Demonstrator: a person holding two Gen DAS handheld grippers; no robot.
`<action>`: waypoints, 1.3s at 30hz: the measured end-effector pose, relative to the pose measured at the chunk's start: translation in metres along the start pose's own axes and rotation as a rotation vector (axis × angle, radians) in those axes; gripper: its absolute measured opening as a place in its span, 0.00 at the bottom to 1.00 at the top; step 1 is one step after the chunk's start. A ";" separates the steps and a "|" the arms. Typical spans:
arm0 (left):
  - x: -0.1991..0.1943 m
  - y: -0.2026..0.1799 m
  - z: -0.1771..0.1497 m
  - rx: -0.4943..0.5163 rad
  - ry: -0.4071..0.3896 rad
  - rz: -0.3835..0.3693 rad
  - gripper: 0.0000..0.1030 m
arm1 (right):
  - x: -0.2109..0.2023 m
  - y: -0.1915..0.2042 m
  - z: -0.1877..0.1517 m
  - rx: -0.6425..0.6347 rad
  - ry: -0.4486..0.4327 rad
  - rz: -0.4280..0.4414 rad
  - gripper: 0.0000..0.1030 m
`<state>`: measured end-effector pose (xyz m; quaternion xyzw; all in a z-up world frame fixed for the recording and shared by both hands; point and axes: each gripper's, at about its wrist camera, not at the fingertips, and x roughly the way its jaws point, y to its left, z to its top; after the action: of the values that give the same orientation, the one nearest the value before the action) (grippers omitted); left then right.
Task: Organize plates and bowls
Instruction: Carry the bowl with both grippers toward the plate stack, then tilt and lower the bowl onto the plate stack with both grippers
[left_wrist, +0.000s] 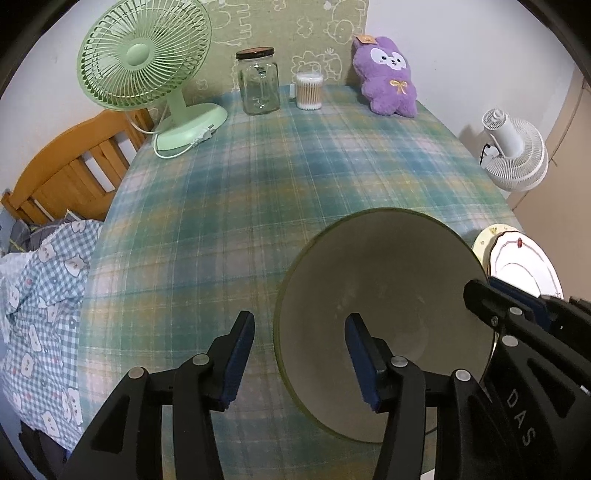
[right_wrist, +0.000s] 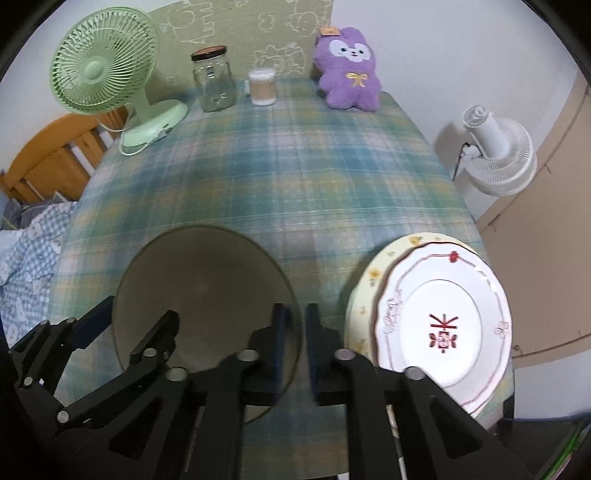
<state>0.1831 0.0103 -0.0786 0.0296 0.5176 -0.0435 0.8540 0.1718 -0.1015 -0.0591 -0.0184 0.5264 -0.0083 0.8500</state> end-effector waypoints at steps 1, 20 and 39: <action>0.000 0.000 0.000 0.003 0.000 0.001 0.51 | 0.000 0.001 0.000 -0.005 -0.006 0.001 0.11; 0.008 -0.002 0.009 0.005 -0.004 -0.045 0.61 | 0.017 -0.019 0.010 0.025 0.020 0.082 0.61; 0.034 -0.012 0.002 0.027 0.031 -0.038 0.59 | 0.066 -0.019 0.003 0.091 0.146 0.258 0.48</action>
<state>0.1992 -0.0030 -0.1075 0.0319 0.5308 -0.0660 0.8443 0.2046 -0.1224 -0.1162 0.0885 0.5837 0.0760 0.8036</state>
